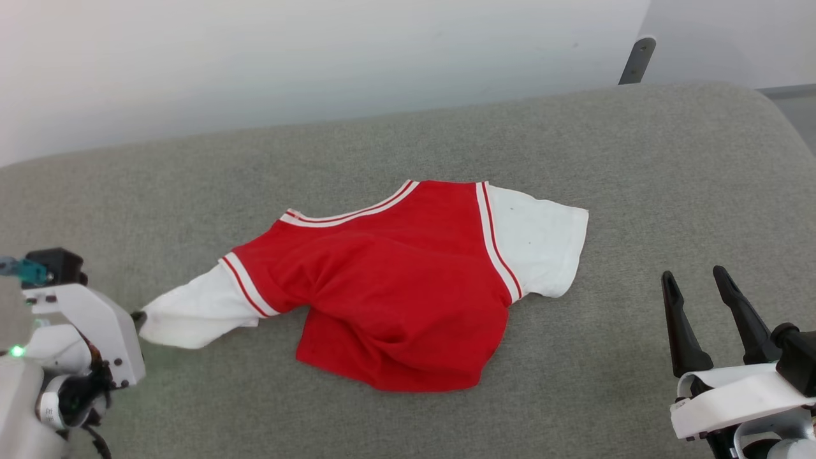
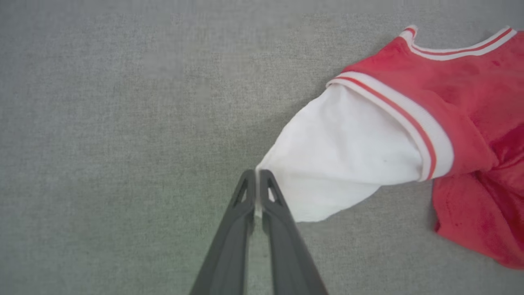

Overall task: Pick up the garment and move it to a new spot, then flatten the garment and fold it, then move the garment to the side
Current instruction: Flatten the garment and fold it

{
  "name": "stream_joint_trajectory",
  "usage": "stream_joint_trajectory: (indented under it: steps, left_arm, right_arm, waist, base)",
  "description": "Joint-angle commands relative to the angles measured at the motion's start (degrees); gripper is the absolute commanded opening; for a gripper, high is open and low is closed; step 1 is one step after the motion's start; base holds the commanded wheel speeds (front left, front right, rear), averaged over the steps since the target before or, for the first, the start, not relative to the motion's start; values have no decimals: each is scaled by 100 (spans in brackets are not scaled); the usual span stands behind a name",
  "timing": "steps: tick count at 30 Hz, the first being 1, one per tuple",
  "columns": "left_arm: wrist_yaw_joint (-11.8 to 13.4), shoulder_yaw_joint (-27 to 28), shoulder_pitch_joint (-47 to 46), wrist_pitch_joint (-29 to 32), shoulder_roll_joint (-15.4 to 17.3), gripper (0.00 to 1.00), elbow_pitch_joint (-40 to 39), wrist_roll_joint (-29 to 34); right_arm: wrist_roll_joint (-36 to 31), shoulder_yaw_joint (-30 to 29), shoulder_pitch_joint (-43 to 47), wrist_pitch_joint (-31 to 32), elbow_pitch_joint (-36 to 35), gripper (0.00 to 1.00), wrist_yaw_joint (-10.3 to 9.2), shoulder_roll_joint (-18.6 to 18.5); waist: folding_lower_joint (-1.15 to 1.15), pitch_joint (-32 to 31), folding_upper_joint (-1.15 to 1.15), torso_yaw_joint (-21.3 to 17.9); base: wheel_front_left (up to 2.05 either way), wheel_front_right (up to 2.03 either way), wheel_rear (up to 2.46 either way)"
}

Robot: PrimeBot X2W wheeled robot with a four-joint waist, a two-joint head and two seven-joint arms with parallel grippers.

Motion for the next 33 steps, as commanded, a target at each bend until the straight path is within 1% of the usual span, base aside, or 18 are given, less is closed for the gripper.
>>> stream_joint_trajectory:
  steps: [1,2,3,4,7,10,17,20,27,33]
  left_arm:
    - [-67,-11,-125,-119,-24,46,116,56]
    - [-89,-33,-161,-164,-53,73,187,69]
    - [-129,-57,-201,-196,-67,91,260,95]
    - [-139,-74,-248,-207,-77,100,325,114]
    - [-227,-124,-410,-270,-62,100,423,166]
    - [-254,-152,-460,-268,-64,100,466,173]
    - [-329,-251,-584,-153,-6,100,428,209]
    - [-372,-311,-573,13,11,100,421,164]
    - [-258,-469,-540,487,59,100,622,154]
    - [-167,-478,-676,667,90,100,938,135]
  right_arm:
    - [56,30,7,28,-22,100,-4,-27]
    - [61,40,10,28,-24,100,-4,-35]
    - [58,51,12,34,-26,100,-4,-42]
    - [52,58,16,36,-28,100,-4,-47]
    - [68,68,37,21,-60,100,-4,-52]
    - [82,65,51,-3,-83,100,-4,-56]
    - [58,47,78,-38,-181,100,-4,-47]
    - [61,37,69,-28,-254,100,-4,-38]
    - [74,17,-8,83,-552,100,-4,-14]
    - [41,-37,-91,157,-814,100,-4,-10]
  waist:
    - [0,-37,0,-18]
    - [0,-52,0,-23]
    - [0,-65,0,-28]
    - [0,-78,0,-32]
    - [0,-105,0,-36]
    - [0,-121,0,-34]
    - [0,-183,0,-33]
    - [0,-189,0,-50]
    - [0,-17,0,-155]
    - [0,255,0,-254]
  base:
    - [0,0,0]
    - [0,0,0]
    - [0,0,0]
    - [0,0,0]
    - [0,0,0]
    - [0,0,0]
    - [0,0,0]
    - [0,0,0]
    - [0,0,0]
    - [0,0,0]
